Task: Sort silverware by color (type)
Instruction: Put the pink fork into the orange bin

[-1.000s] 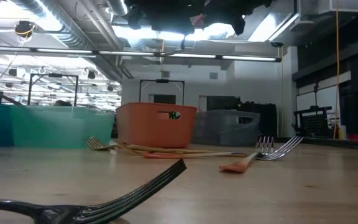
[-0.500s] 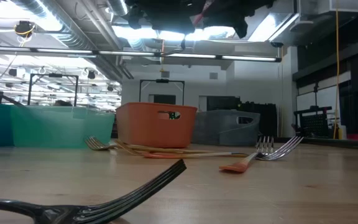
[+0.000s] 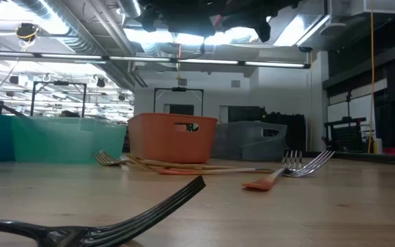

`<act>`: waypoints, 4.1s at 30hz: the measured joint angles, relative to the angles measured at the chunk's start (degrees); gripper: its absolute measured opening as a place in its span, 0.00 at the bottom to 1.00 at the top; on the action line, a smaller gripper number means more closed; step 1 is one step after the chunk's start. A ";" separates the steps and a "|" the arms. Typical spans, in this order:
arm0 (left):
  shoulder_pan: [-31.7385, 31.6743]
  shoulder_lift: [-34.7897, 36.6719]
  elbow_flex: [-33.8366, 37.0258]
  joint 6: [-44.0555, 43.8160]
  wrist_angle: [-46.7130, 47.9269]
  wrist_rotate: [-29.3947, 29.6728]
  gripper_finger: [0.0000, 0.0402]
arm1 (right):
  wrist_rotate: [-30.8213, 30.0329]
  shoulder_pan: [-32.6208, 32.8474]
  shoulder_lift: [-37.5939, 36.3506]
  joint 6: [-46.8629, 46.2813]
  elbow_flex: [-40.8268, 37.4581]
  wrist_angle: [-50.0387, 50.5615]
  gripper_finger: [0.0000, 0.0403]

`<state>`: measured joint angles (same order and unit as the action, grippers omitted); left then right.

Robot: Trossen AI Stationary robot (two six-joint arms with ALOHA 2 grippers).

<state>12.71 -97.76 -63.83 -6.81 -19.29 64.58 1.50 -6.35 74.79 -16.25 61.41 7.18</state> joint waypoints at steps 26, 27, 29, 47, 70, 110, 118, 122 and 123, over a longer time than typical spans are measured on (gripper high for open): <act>0.02 0.00 0.00 -0.05 -0.70 -1.25 0.10 | 2.40 0.00 5.91 0.42 0.00 -9.27 0.27; 0.02 0.00 0.00 -0.05 -0.70 -1.27 0.10 | 2.36 -0.02 5.91 0.42 0.00 -9.27 0.26; 0.02 0.00 0.00 -0.04 -0.70 -1.26 0.10 | 2.15 -0.02 5.91 0.44 0.00 -9.27 0.22; 0.00 -0.02 0.00 0.01 -0.65 -1.25 0.13 | 2.38 -0.02 5.91 0.50 0.00 -9.33 0.02; 4.89 2.61 -0.04 -0.09 2.76 -1.05 0.30 | 2.34 -0.06 5.90 0.46 0.49 -7.39 0.01; 8.41 19.80 -0.02 -20.06 48.86 -11.80 0.30 | 5.25 -4.20 42.31 15.24 36.14 26.04 0.02; 8.42 19.80 -0.02 -20.06 48.88 -11.78 0.30 | 5.74 -4.19 43.26 15.35 36.11 26.49 0.03; 8.43 19.80 -0.02 -20.06 48.87 -11.78 0.30 | 5.66 -4.17 43.38 15.50 36.02 25.66 0.05; 8.42 19.80 -0.02 -20.06 48.85 -11.78 0.30 | 5.62 -4.17 43.38 15.52 36.00 25.64 0.06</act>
<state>21.13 -77.95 -63.86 -26.87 29.56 52.80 7.12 -10.52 118.17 -0.73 97.41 32.82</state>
